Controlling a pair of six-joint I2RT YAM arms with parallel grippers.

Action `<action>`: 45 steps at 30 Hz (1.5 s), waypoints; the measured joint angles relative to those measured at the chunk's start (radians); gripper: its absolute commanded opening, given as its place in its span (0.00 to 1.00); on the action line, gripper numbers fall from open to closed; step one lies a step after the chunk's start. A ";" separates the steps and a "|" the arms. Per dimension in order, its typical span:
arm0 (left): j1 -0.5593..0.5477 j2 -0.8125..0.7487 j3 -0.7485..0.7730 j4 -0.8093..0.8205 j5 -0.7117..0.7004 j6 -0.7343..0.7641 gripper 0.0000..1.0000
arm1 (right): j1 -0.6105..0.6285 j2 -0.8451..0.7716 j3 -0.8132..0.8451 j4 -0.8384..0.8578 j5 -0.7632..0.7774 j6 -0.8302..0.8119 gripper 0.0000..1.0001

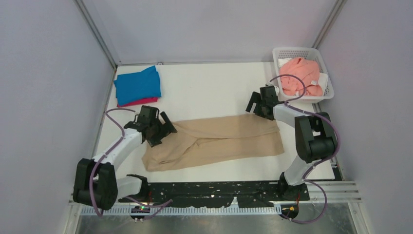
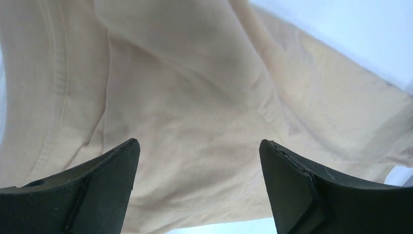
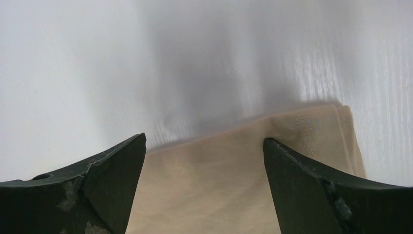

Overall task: Fold and stack the t-shirts
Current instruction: Rotate the tshirt 90 degrees

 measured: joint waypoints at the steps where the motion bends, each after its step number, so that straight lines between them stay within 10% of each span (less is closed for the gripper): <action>1: 0.000 0.042 0.024 0.009 0.005 0.008 0.98 | -0.004 0.019 0.023 -0.003 0.001 0.002 0.96; 18: 0.000 0.590 0.451 -0.013 0.100 0.019 1.00 | -0.045 -0.016 0.013 -0.097 -0.002 0.027 0.95; 24: -0.021 0.854 0.816 -0.084 0.133 0.020 1.00 | -0.012 -0.334 -0.292 -0.101 -0.027 0.074 0.95; 34: -0.081 1.364 1.672 -0.295 0.188 0.060 1.00 | 0.387 -0.576 -0.415 -0.270 -0.087 0.138 0.95; 45: -0.096 1.139 1.523 -0.330 0.107 0.143 1.00 | 0.402 -0.649 -0.280 -0.436 0.053 0.032 0.95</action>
